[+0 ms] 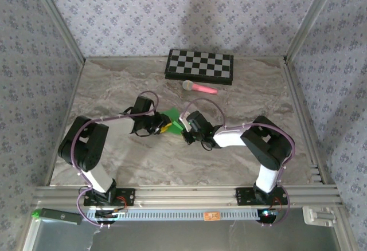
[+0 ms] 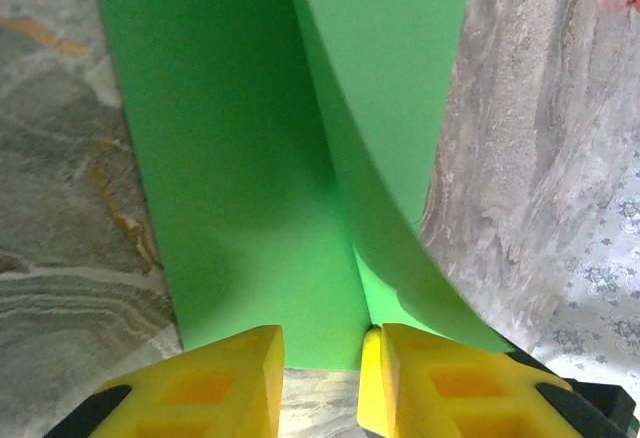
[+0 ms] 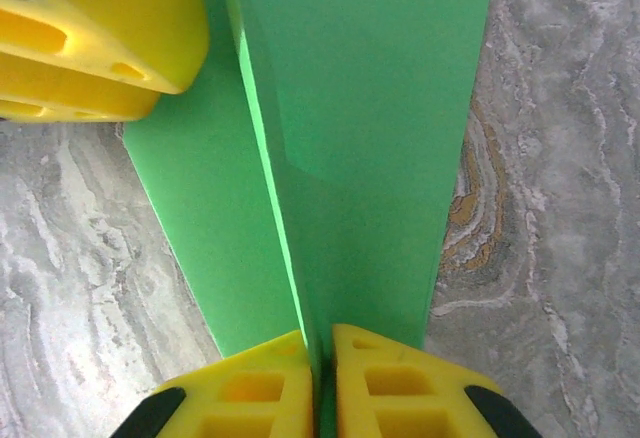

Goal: Fold a paper plane with a square sheet of paper (pick it up from the middle)
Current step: Fourth fold the wing at the center of the table.

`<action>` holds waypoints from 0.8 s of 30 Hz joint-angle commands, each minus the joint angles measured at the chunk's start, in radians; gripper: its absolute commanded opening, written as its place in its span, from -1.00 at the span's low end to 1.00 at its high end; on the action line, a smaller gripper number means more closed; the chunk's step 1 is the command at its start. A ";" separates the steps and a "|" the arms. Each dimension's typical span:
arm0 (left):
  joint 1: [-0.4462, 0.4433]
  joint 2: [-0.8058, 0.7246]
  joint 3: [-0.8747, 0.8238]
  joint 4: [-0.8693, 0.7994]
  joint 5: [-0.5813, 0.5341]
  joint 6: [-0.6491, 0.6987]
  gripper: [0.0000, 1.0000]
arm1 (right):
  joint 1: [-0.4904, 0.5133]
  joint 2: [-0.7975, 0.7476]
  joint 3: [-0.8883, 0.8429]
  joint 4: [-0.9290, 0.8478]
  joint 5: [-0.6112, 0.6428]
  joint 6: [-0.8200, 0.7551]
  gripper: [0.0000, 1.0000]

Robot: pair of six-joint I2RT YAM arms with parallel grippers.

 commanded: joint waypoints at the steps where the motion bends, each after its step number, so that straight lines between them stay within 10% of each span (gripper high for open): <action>1: -0.009 0.021 0.042 0.028 0.027 0.033 -0.35 | -0.012 0.006 -0.014 -0.009 -0.039 0.025 -0.74; 24: -0.014 0.147 0.117 -0.153 -0.023 0.041 -0.10 | -0.075 0.038 0.015 -0.039 -0.199 0.080 -0.57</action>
